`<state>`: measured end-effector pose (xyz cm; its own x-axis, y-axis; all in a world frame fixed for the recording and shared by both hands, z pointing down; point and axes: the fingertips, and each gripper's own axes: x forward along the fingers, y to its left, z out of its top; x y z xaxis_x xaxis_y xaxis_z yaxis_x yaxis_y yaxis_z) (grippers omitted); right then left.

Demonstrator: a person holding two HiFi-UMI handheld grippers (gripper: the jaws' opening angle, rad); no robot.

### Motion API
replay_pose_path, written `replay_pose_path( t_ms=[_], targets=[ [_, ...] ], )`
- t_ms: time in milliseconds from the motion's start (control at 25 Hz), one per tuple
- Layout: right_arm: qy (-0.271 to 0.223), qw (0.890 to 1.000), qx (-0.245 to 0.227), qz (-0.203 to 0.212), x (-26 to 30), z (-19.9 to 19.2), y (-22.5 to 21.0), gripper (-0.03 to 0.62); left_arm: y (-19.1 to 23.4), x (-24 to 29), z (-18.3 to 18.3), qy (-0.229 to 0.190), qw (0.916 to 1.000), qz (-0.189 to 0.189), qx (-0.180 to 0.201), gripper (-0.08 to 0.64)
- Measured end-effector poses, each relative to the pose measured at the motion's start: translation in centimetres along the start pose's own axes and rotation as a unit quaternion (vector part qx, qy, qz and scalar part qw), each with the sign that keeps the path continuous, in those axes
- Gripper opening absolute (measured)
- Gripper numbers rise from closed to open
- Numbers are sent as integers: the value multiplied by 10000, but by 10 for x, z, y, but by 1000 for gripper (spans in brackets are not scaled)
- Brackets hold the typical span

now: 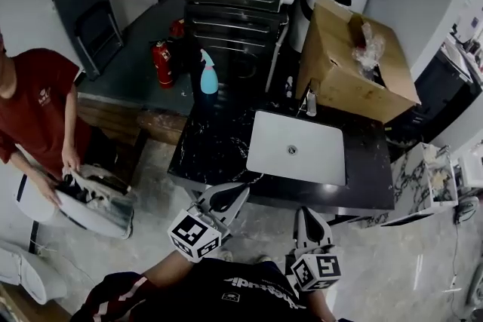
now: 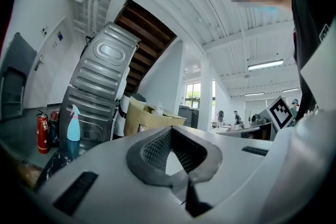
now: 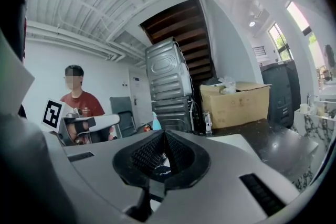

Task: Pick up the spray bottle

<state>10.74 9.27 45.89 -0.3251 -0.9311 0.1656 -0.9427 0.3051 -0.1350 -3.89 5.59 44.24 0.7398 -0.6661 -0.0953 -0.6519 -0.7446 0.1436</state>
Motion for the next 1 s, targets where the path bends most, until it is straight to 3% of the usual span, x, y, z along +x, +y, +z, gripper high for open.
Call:
replay_pose_path(
  t_ms=[440, 1000],
  targets=[
    [145, 9996, -27, -221, 22, -7, -14, 37, 32, 19, -14, 47, 9999, -23, -120, 15],
    [-40, 9991, 30, 427, 128, 34, -98, 38, 78, 136, -1, -17, 9990, 414, 171, 15]
  ],
)
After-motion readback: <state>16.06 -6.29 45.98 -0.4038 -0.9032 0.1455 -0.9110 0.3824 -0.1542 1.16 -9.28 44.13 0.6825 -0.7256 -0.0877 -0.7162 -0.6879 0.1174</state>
